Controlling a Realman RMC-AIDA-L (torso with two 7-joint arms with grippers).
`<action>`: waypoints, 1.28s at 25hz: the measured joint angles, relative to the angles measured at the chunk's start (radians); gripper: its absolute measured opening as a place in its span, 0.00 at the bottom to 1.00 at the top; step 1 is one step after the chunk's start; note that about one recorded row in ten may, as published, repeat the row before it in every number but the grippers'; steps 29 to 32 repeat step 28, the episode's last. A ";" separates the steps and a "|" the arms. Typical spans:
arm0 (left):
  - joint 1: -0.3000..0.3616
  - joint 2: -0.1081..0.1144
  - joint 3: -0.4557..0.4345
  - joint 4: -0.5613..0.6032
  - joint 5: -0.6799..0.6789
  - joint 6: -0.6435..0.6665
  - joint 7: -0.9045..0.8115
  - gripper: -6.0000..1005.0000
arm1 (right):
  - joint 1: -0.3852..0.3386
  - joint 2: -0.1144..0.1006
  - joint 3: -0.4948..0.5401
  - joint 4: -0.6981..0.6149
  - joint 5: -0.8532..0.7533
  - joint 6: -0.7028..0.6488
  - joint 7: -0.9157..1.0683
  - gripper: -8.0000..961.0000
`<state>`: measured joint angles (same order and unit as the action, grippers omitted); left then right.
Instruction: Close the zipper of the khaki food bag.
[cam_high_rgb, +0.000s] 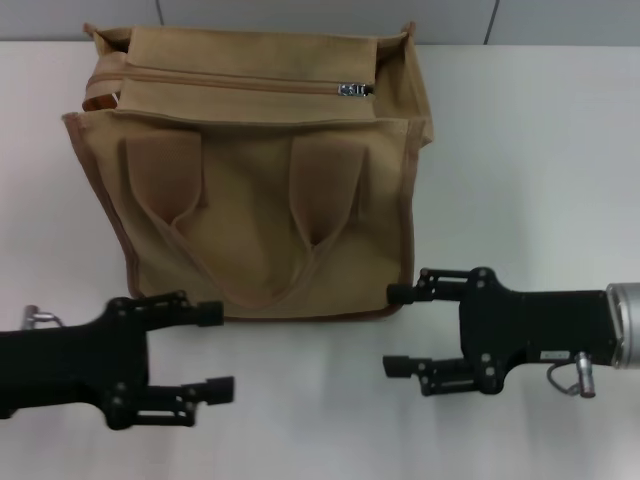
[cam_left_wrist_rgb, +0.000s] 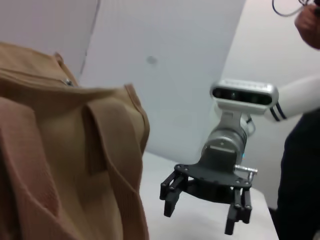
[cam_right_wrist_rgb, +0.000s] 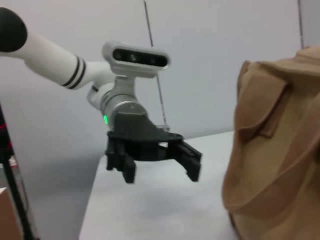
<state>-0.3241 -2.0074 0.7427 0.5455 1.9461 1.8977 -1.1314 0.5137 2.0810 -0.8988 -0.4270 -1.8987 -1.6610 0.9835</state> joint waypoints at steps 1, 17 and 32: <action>-0.006 -0.005 0.001 -0.005 0.012 -0.010 0.018 0.83 | 0.004 0.001 -0.011 0.008 0.000 0.002 0.000 0.78; -0.028 -0.010 0.001 -0.015 0.057 -0.045 0.074 0.83 | 0.026 0.005 -0.026 0.078 0.001 0.023 -0.019 0.78; -0.027 -0.006 0.003 -0.015 0.059 -0.040 0.072 0.83 | 0.026 0.005 -0.023 0.088 0.004 0.025 -0.029 0.78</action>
